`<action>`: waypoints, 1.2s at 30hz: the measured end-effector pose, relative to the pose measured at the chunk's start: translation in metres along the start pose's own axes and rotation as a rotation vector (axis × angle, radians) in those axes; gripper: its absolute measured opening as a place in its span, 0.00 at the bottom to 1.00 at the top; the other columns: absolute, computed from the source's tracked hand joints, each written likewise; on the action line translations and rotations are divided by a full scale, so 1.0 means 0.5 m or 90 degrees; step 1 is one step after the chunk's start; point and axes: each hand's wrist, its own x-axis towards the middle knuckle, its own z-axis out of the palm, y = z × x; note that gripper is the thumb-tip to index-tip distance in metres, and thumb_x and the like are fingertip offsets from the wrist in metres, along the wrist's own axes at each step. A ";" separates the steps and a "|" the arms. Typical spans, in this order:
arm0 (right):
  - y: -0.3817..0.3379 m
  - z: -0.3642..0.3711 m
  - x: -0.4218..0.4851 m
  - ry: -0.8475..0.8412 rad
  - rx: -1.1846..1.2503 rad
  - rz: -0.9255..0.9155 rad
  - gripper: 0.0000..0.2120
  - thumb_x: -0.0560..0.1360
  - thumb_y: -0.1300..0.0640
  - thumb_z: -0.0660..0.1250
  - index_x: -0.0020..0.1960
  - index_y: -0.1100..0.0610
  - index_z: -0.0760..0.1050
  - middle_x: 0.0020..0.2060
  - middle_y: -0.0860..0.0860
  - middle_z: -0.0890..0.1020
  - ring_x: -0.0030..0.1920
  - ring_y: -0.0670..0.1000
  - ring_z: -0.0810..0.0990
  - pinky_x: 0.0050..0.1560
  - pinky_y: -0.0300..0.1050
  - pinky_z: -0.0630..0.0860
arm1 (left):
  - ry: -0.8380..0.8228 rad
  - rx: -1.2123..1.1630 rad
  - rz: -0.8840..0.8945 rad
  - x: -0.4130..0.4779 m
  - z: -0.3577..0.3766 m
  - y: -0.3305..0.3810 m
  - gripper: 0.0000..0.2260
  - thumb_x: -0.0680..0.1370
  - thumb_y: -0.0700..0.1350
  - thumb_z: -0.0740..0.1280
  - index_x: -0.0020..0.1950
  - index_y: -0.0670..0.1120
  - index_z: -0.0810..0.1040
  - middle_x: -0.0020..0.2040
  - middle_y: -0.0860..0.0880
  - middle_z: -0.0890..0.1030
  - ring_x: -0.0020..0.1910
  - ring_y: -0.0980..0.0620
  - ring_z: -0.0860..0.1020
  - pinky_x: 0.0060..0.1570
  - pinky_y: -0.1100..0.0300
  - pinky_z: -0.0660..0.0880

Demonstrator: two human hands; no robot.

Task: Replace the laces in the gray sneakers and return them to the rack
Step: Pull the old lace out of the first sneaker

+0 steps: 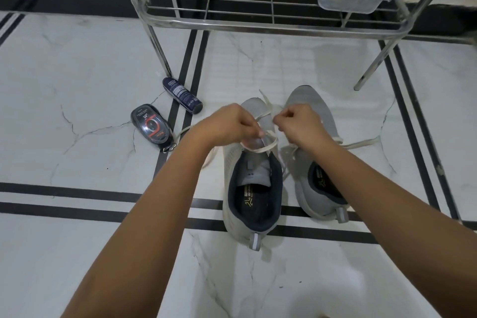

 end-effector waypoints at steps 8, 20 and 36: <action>-0.011 0.068 -0.010 -0.075 -0.328 -0.097 0.15 0.74 0.46 0.68 0.51 0.56 0.81 0.57 0.54 0.71 0.61 0.58 0.67 0.58 0.51 0.70 | 0.164 0.398 -0.067 0.049 0.051 -0.073 0.11 0.78 0.45 0.63 0.58 0.43 0.78 0.57 0.41 0.77 0.58 0.40 0.72 0.55 0.51 0.69; 0.009 0.069 -0.007 -0.090 -0.096 -0.027 0.05 0.74 0.62 0.68 0.49 0.58 0.81 0.46 0.54 0.82 0.49 0.52 0.79 0.45 0.37 0.71 | 0.293 0.319 -0.011 0.019 0.071 -0.090 0.09 0.79 0.41 0.58 0.53 0.36 0.73 0.53 0.38 0.76 0.54 0.40 0.70 0.48 0.53 0.65; 0.016 0.056 -0.001 -0.024 0.003 0.057 0.07 0.68 0.66 0.69 0.42 0.70 0.81 0.32 0.58 0.77 0.31 0.49 0.73 0.29 0.39 0.67 | 0.216 0.407 0.092 0.068 0.088 -0.040 0.10 0.78 0.43 0.61 0.54 0.39 0.75 0.53 0.40 0.78 0.55 0.42 0.72 0.50 0.53 0.66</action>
